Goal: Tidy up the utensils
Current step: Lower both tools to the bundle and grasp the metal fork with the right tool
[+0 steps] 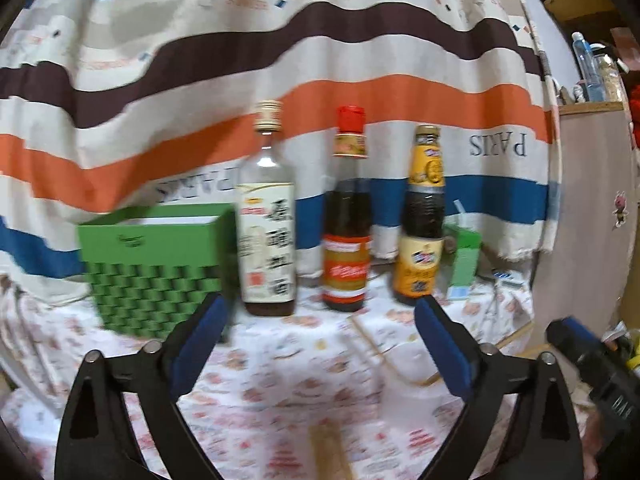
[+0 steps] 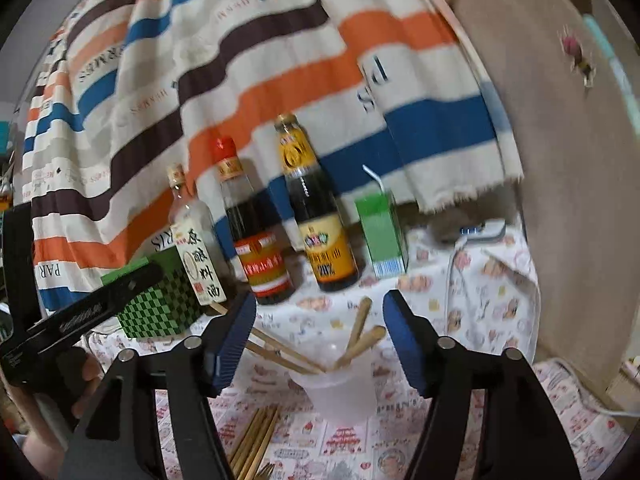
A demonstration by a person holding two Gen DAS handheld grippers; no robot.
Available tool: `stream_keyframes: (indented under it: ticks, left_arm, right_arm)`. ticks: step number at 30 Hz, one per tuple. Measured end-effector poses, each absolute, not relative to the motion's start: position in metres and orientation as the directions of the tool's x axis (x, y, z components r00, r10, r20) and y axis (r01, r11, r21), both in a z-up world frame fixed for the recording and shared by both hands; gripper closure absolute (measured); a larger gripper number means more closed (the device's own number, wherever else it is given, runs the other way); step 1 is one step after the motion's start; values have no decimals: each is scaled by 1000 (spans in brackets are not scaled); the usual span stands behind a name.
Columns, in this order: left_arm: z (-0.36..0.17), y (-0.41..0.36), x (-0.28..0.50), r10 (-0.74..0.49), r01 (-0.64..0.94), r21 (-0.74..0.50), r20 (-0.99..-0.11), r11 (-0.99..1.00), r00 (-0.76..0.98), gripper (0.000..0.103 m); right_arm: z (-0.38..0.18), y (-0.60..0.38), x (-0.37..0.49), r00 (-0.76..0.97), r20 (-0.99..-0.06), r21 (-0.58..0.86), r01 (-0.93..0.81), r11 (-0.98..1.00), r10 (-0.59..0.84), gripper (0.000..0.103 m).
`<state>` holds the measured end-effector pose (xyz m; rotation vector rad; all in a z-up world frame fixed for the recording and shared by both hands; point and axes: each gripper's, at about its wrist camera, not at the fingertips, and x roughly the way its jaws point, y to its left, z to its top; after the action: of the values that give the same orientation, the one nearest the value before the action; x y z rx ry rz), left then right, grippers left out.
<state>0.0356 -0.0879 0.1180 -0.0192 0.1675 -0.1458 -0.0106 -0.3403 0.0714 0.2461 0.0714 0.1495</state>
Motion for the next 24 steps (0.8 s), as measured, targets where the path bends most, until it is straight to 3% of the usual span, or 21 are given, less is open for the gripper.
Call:
stream_keyframes:
  ticks: [14, 19, 24]
  left_arm:
    - [75, -34, 0, -54, 39, -69, -237, 997, 970, 1]
    - [53, -21, 15, -84, 47, -103, -394, 994, 915, 1]
    - [45, -6, 20, -77, 7, -167, -420, 986, 904, 1]
  right_arm:
    - [64, -296, -27, 966, -47, 142, -246, 959, 254, 30]
    - [52, -283, -17, 936, -141, 176, -295, 939, 321, 30]
    - [38, -275, 2, 907, -254, 218, -286, 933, 337, 30]
